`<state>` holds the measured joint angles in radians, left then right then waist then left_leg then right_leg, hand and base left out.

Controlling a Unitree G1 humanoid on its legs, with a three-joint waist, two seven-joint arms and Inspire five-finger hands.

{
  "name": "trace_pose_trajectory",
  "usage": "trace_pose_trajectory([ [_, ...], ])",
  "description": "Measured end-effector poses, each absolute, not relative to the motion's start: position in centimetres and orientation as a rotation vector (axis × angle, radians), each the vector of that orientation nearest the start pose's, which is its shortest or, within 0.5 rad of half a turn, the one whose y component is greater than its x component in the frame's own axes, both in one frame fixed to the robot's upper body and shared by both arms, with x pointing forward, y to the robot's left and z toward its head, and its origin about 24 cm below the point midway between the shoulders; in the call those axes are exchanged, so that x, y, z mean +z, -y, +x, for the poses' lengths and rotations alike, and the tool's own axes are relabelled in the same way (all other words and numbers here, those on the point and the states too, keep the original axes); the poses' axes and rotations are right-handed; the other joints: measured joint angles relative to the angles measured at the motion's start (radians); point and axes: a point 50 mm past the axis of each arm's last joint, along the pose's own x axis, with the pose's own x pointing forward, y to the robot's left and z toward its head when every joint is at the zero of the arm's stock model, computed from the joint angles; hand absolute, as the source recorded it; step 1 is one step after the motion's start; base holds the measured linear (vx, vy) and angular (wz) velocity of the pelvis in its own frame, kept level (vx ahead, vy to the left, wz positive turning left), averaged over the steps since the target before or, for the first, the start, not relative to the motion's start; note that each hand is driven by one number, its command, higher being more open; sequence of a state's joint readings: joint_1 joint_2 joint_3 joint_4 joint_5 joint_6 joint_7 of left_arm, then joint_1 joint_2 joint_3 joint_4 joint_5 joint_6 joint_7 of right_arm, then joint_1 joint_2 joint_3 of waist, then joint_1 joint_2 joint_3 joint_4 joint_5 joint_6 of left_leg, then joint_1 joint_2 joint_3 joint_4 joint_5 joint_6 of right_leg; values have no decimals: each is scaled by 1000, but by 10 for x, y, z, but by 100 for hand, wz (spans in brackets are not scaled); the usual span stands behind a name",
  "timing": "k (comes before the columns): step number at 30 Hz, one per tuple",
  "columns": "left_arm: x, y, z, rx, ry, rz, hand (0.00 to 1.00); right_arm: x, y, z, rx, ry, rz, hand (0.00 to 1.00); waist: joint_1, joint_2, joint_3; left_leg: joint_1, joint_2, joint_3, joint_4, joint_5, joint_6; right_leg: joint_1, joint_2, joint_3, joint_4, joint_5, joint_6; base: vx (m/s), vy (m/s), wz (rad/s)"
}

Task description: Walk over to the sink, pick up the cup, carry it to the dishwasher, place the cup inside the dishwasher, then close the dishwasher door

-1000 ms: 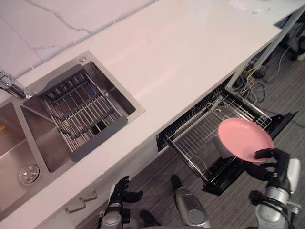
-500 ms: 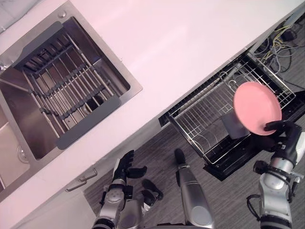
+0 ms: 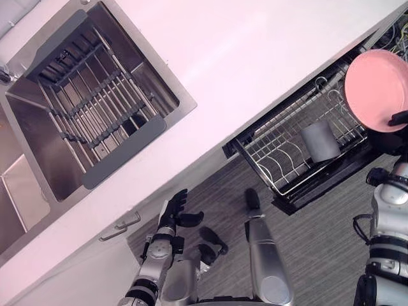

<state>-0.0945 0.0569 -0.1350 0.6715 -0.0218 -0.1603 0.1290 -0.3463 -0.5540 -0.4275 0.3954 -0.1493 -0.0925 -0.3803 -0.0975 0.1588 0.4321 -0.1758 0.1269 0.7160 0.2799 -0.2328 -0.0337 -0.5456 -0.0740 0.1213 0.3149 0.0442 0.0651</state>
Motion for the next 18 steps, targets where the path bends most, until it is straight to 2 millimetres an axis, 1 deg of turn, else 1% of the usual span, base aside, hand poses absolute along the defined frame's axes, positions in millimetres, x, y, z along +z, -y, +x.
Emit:
trace_pose_trajectory([
  [2, -70, -141, 234, -5, -417, 107, 90, 147, 357, 276, -828, 238, -539, 30, 0, 0, 0, 0, 0, -9, -6, 6, -2, 4, -1, -9, -4, 2, -1, 20, -41, 11],
  [6, -70, -140, 234, -7, -418, 107, 90, 142, 351, 277, -800, 195, -645, 30, 1, 0, 0, 3, 2, -30, -15, 19, 0, 27, -5, -31, -25, 11, -7, 1, -37, 14],
  [11, -71, -140, 233, -7, -421, 109, 90, 139, 345, 273, -765, 157, -751, 30, 4, 0, 0, 2, 3, -40, -14, 22, 2, 46, -7, -40, -56, 30, -7, -9, -15, 5],
  [14, -71, -140, 233, -7, -423, 110, 90, 135, 339, 265, -749, 144, -813, 30, 7, 0, 0, 2, 5, -43, -11, 21, 2, 52, -7, -42, -62, 32, -6, 8, -6, 1],
  [18, -71, -142, 233, -5, -422, 115, 90, 128, 328, 252, -734, 137, -841, 30, 9, 0, 0, 1, 12, -45, -2, 19, 6, 58, -4, -45, -64, 32, -6, 25, -15, 0],
])
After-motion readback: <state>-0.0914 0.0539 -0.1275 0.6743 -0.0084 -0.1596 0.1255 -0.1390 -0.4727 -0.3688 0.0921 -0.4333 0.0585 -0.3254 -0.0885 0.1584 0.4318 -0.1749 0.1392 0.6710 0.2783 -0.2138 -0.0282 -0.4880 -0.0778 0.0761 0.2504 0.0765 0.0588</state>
